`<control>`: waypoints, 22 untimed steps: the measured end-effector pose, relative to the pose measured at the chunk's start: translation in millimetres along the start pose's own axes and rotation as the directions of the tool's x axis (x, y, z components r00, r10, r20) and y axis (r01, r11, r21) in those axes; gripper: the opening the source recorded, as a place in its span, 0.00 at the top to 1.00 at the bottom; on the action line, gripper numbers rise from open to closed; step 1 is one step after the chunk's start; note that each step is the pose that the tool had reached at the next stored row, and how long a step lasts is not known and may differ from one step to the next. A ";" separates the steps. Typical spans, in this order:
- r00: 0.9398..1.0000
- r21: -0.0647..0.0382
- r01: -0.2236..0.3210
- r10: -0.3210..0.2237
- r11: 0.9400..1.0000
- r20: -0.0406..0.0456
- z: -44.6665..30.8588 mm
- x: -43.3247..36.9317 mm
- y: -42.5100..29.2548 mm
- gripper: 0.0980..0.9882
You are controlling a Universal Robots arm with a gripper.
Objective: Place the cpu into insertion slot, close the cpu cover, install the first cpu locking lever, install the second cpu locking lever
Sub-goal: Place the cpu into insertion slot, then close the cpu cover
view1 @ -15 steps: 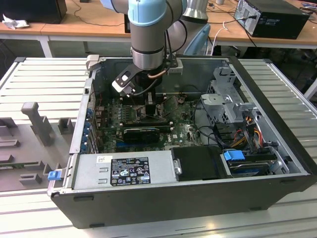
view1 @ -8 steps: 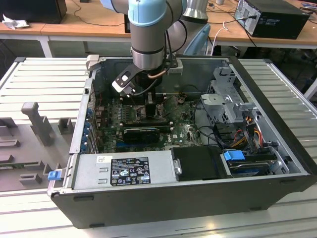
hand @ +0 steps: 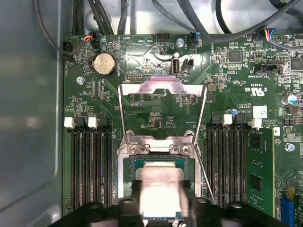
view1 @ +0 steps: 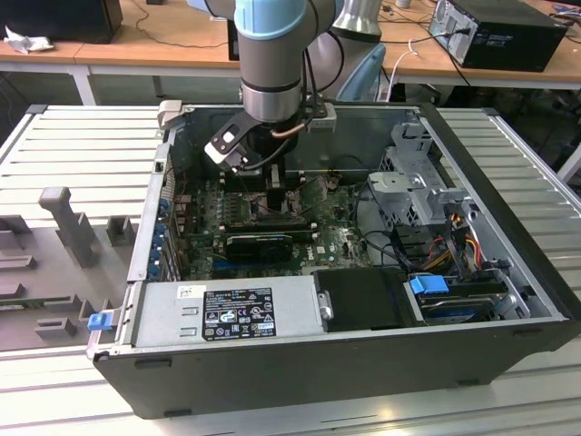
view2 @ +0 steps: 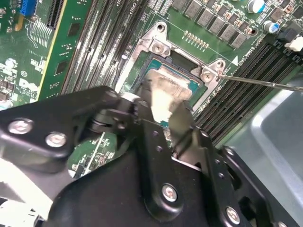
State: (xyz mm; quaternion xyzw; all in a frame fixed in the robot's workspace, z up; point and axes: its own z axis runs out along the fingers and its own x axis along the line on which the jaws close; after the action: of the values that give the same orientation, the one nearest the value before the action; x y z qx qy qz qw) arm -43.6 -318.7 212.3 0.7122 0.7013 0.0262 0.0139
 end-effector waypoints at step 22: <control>1.000 0.000 0.000 0.000 1.000 0.000 -9.5 0.2 3.1 0.99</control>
State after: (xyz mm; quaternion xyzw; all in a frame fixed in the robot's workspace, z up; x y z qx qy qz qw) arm -41.1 -318.7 221.9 0.7123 0.7013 0.0263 0.0139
